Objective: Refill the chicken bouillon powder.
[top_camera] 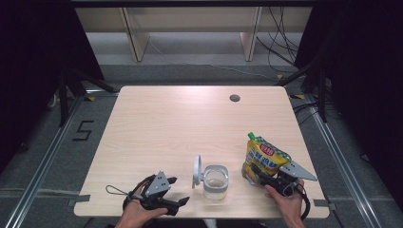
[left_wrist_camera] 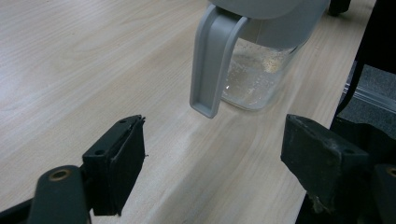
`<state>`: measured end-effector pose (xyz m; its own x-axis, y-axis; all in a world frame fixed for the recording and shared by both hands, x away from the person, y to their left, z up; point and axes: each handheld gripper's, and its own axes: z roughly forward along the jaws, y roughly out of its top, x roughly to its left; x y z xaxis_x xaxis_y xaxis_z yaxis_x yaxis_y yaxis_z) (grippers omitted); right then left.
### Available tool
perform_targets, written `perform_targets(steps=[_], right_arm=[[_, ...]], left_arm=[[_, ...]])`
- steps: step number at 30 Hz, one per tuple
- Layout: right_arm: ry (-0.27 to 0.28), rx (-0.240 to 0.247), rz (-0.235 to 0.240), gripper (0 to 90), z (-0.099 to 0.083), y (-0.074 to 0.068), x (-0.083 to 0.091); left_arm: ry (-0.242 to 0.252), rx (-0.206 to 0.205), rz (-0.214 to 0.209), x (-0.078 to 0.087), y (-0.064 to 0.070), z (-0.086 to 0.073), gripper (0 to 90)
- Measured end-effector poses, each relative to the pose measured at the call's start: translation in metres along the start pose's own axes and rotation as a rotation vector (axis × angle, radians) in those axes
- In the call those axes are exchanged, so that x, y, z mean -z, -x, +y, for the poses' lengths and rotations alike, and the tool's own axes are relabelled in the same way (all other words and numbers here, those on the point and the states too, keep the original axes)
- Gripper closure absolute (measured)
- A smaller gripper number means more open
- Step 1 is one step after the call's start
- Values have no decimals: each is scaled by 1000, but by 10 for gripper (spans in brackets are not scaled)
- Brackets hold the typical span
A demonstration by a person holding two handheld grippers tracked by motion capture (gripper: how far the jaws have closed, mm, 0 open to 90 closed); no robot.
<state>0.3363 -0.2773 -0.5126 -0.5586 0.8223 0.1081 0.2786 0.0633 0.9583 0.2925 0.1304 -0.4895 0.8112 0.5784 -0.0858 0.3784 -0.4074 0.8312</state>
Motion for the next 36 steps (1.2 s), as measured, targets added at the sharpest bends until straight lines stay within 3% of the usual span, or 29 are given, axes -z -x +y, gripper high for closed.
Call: perform_targets(steps=[1,5,6,7,8,10,12,14,15,16,18,19,22,23,25,26,28,29,30,31,32,33,36], right_arm=[[3,-17,-7,418,0,-2,1],[-2,-11,-1,439,1,0,1],[9,11,-8,446,1,1,1],[13,-2,-13,453,1,-1,0],[-17,-55,-2,463,2,-5,2],[8,8,-9,483,3,-1,0],[15,-4,-28,511,5,-5,2],[4,35,-20,526,8,-5,2],[2,40,-17,533,9,-6,2],[-4,23,-25,541,10,-9,4],[20,50,12,552,11,-7,2],[9,24,16,557,12,-9,3],[-28,42,12,566,16,-11,7],[-18,47,16,568,17,-12,7],[-38,90,31,571,20,-14,9],[-35,87,12,572,21,-16,10],[-50,130,5,573,24,-19,13],[-54,130,0,573,25,-21,15],[-56,121,3,574,26,-24,17],[-60,148,7,574,28,-24,20],[-72,149,6,574,29,-27,23],[-48,201,2,574,31,-26,22],[-47,334,-23,575,36,-29,28]], left_arm=[[-1,0,-1,0,0,0,209],[-2,1,0,0,0,0,209],[-2,0,0,0,0,0,209],[-2,0,0,0,0,0,209],[-3,-5,0,0,0,0,209],[-6,-7,0,0,0,0,209],[-4,-5,0,-1,0,0,209],[-10,-34,7,0,-2,0,210],[-6,-7,7,0,-1,-1,210],[-3,-7,7,0,-1,-1,210],[-12,-14,6,1,-2,0,210],[-3,-10,5,1,-2,0,210],[-7,-5,13,2,-2,-1,211],[-7,-25,8,2,-4,0,211],[-8,-36,8,2,-5,0,211],[-9,-36,8,2,-5,0,211],[-6,-7,8,1,-3,-1,211],[-35,-41,18,3,-5,0,211],[-20,-21,14,2,-4,-1,211],[-4,-8,9,2,-3,-1,211],[-11,-14,13,2,-4,-1,211],[-12,-26,15,3,-4,-1,211],[2,0,12,2,-3,-1,211]])
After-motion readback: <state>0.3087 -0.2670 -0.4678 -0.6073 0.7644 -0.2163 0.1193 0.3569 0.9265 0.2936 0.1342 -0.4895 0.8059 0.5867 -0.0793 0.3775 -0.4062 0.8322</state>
